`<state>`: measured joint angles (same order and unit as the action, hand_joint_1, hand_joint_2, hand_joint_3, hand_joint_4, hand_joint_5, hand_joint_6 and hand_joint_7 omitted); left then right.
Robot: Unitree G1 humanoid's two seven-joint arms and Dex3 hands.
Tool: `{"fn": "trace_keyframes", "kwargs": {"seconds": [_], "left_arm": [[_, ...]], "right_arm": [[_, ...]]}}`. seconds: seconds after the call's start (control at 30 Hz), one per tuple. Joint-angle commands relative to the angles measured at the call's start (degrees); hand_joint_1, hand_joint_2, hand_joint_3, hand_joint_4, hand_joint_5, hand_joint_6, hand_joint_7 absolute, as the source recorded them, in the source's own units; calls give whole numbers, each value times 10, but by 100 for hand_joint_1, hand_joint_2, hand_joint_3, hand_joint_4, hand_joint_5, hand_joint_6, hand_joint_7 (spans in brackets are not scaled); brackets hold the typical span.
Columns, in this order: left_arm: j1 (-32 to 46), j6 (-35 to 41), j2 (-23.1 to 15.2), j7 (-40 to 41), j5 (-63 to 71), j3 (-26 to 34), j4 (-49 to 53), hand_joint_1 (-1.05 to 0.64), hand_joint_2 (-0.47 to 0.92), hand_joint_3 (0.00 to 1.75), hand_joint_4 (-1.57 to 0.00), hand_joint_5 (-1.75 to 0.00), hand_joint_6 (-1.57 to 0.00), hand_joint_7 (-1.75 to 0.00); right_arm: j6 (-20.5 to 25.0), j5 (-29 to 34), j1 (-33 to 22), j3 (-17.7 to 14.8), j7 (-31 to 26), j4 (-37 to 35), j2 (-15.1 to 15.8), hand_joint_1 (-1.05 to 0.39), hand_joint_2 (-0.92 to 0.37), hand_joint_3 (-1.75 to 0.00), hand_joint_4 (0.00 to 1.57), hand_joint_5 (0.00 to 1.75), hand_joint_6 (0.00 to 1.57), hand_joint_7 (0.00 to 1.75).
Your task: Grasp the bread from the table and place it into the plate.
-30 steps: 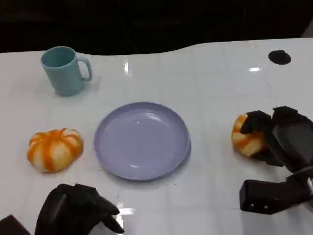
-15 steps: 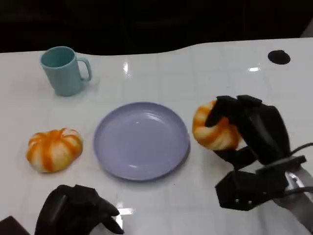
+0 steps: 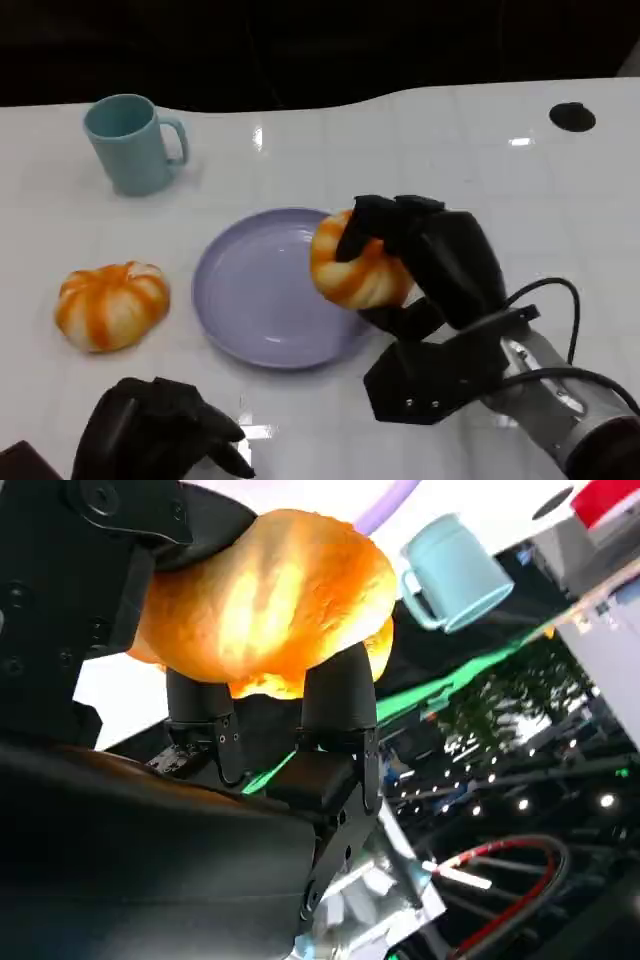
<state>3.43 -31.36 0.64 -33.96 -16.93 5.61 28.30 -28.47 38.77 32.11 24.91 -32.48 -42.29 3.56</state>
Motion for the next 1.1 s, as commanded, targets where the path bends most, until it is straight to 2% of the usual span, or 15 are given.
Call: {"fn": "trace_keyframes", "kwargs": {"seconds": [0.03, 0.07, 0.13, 0.17, 0.2, 0.23, 0.27, 0.3, 0.37, 0.47, 0.53, 0.6, 0.87, 1.1], "left_arm": [[-1, -3, -8, 2, 1, 1, 1, -105, 90, 0, -157, -44, -157, -24], [-1, -2, -8, 2, 1, 1, 1, -105, 90, 0, -157, -44, -157, -24], [-1, -1, -8, 2, 1, 1, 0, -105, 90, 0, -157, -44, -157, -24], [-1, 0, -8, 2, 0, 1, 0, -105, 90, 0, -157, -44, -157, -24], [-1, 1, -8, 1, -1, 1, 1, -105, 90, 0, -157, -44, -157, -24], [-1, 1, -8, 0, -2, 1, 1, -105, 89, 0, -157, -44, -157, -24], [-1, 0, -8, 1, -2, 1, 1, -105, 89, 0, -157, -44, -157, -24], [-1, 0, -8, 2, -1, 1, 0, -105, 89, 0, -157, -44, -157, -24], [-1, -1, -8, 4, 2, 1, 0, -105, 89, 0, -157, -44, -157, -24], [-3, -4, -9, 1, 1, 2, 4, -105, 90, 0, -157, -43, -157, -24], [-3, -5, -9, 2, 2, 2, 4, -105, 90, 0, -157, -43, -157, -24], [-4, -8, -9, 2, 3, 2, 6, -105, 90, 0, -157, -43, -157, -24], [-5, -5, -9, 6, 7, 2, 7, -105, 91, 0, -157, -43, -157, -24], [-13, -2, -7, 3, 3, 4, 16, -105, 89, 0, -157, -43, -157, -25]], "right_arm": [[-15, -6, 19, -1, -1, -18, -7, 0, -16, -152, 101, 175, 88, 158], [-14, -11, 20, -1, 12, -18, -8, 0, -20, -146, 96, 173, 87, 148], [-13, -18, 20, 0, 39, -14, -7, -2, -33, -119, 87, 160, 89, 107], [-10, -19, 20, 1, 52, -11, -6, -4, -37, -106, 82, 144, 88, 85], [-8, -20, 19, 3, 67, -6, -3, -7, -41, -96, 75, 112, 86, 59], [-6, -20, 18, 3, 79, -1, -1, -8, -40, -95, 70, 87, 84, 42], [-3, -20, 16, 5, 95, 5, 2, -9, -40, -95, 69, 72, 83, 33], [-1, -20, 15, 6, 110, 11, 5, -12, -41, -93, 56, 55, 74, 20], [-2, -15, 13, 10, 132, 20, 11, -15, -45, -84, 42, 41, 63, 8], [2, -15, 10, 14, 166, 33, 20, -22, -59, -58, 24, 41, 53, 1], [11, -15, 6, 17, 190, 47, 26, -28, -76, -27, 9, 50, 46, 1], [18, -16, 2, 18, 208, 58, 30, -32, -85, -13, 3, 54, 42, 0], [29, -10, -11, 20, 225, 88, 43, -35, -88, -6, 0, 56, 38, 0], [17, -20, -32, 12, 235, 117, 65, -35, -89, -3, 2, 58, 40, 1]]}}
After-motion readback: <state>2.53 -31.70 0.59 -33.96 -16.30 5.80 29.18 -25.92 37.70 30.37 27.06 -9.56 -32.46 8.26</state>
